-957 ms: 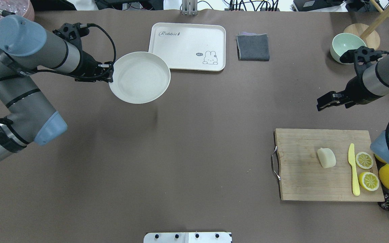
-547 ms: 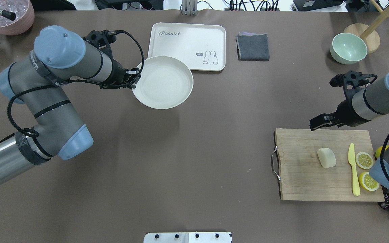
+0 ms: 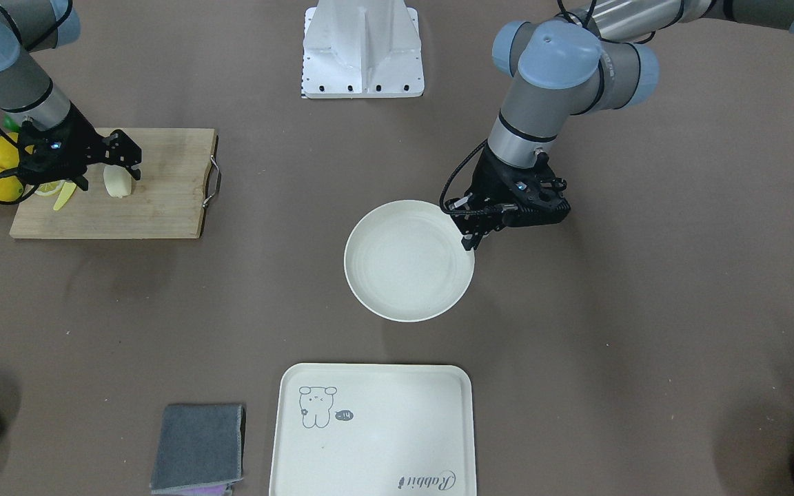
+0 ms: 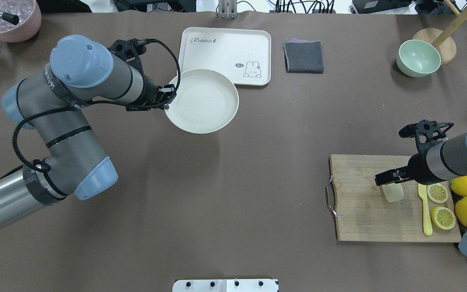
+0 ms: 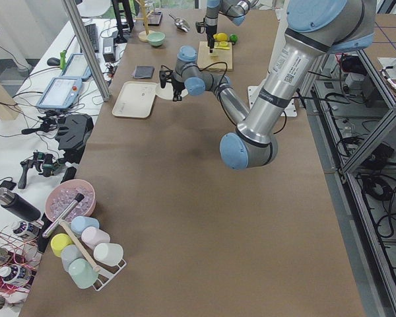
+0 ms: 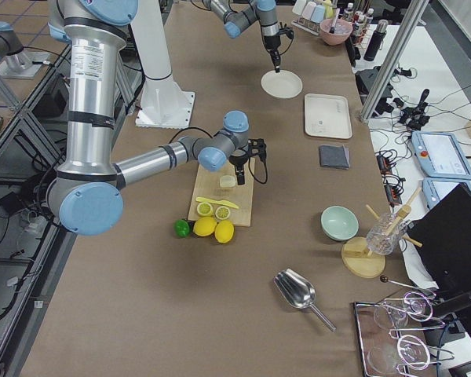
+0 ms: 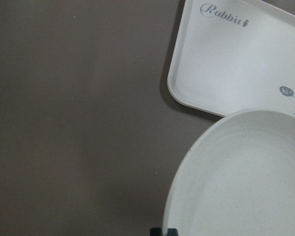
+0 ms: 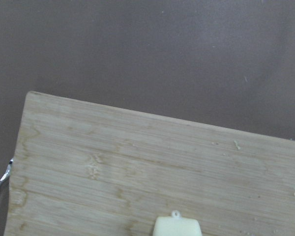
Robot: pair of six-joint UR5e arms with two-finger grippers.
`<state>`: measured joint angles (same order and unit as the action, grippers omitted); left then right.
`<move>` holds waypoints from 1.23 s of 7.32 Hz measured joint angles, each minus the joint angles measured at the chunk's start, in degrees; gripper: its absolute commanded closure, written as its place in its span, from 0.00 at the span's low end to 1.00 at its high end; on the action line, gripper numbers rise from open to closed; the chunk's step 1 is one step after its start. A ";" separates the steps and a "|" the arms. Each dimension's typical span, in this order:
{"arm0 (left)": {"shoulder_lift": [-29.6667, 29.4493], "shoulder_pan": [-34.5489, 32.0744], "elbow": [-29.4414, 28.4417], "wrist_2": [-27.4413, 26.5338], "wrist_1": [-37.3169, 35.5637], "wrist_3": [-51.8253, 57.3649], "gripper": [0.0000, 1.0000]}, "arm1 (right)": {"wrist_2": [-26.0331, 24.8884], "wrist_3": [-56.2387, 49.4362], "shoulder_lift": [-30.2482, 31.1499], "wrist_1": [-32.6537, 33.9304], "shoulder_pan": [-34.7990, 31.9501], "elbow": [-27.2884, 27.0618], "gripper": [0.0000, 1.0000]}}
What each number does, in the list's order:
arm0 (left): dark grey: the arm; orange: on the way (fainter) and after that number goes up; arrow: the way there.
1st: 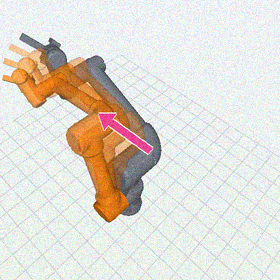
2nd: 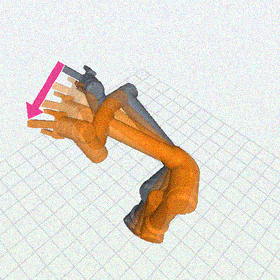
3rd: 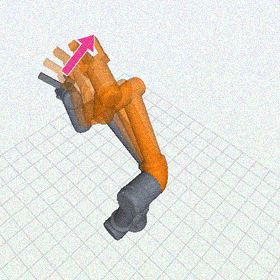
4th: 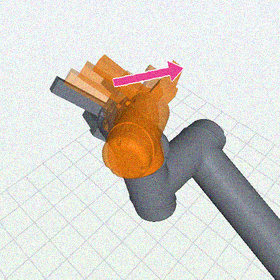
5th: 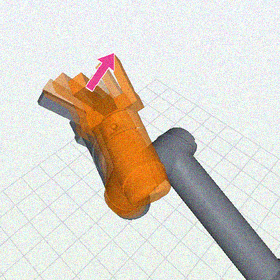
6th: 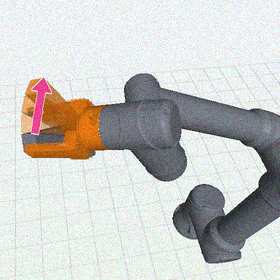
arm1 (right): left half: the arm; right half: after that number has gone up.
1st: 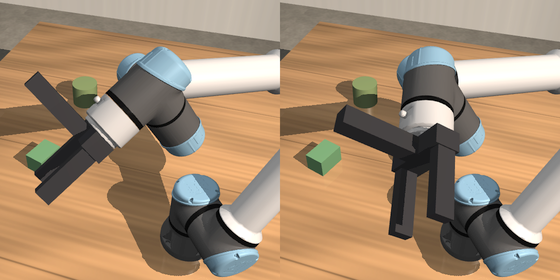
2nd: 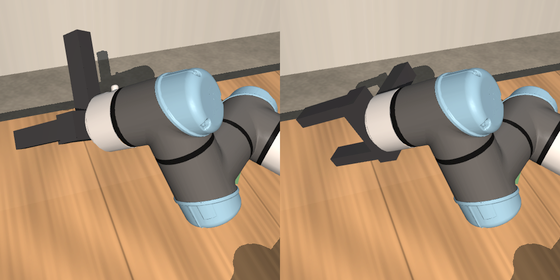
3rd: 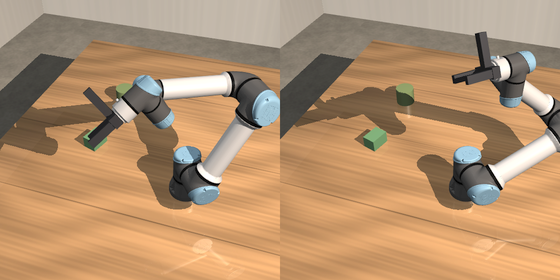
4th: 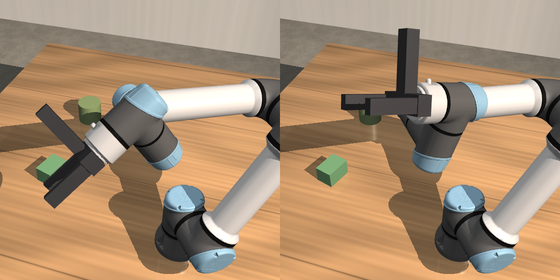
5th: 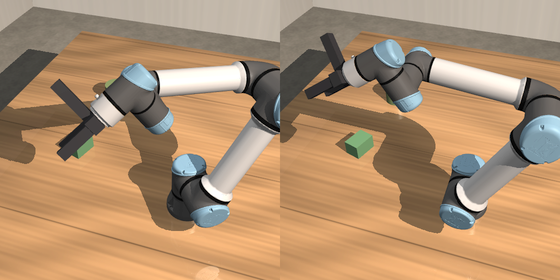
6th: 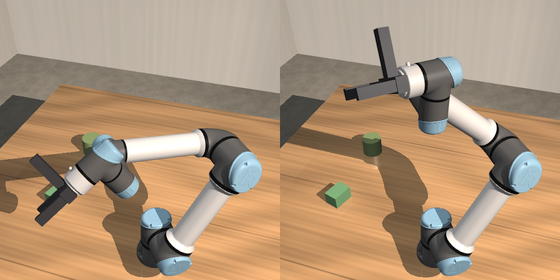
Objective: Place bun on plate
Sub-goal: 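Lift the plate with left gripper toward center while right gripper descends to bun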
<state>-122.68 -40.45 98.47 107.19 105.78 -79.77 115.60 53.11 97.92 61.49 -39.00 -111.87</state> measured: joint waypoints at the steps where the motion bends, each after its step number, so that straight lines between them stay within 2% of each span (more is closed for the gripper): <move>1: -0.01 0.02 0.00 0.01 -0.03 -0.01 1.00 | -0.51 0.56 0.34 -0.09 0.79 -0.09 0.06; 2: 0.00 0.02 0.08 0.03 -0.04 0.02 1.00 | -0.74 0.76 0.71 -0.12 1.14 -0.05 0.22; 3: 0.09 0.02 0.21 0.03 -0.05 0.02 1.00 | -0.94 0.82 1.08 -0.13 1.32 0.19 0.23; 4: 0.20 0.02 0.35 0.03 -0.05 0.01 1.00 | -1.07 0.85 1.28 -0.14 1.43 0.58 0.38; 6: 0.44 0.08 0.46 0.02 -0.05 0.07 1.00 | -1.13 0.94 1.35 -0.16 1.59 0.99 0.77; 7: 0.51 0.16 0.49 -0.02 -0.03 0.11 1.00 | -1.08 0.99 1.31 -0.19 1.60 0.92 0.93; 9: 1.08 1.31 0.45 -1.05 0.07 0.19 1.00 | -0.72 1.03 1.23 -0.22 1.48 -0.07 0.98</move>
<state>-121.61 -39.14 98.92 106.14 105.85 -79.58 114.87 54.14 99.16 61.27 -37.52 -111.94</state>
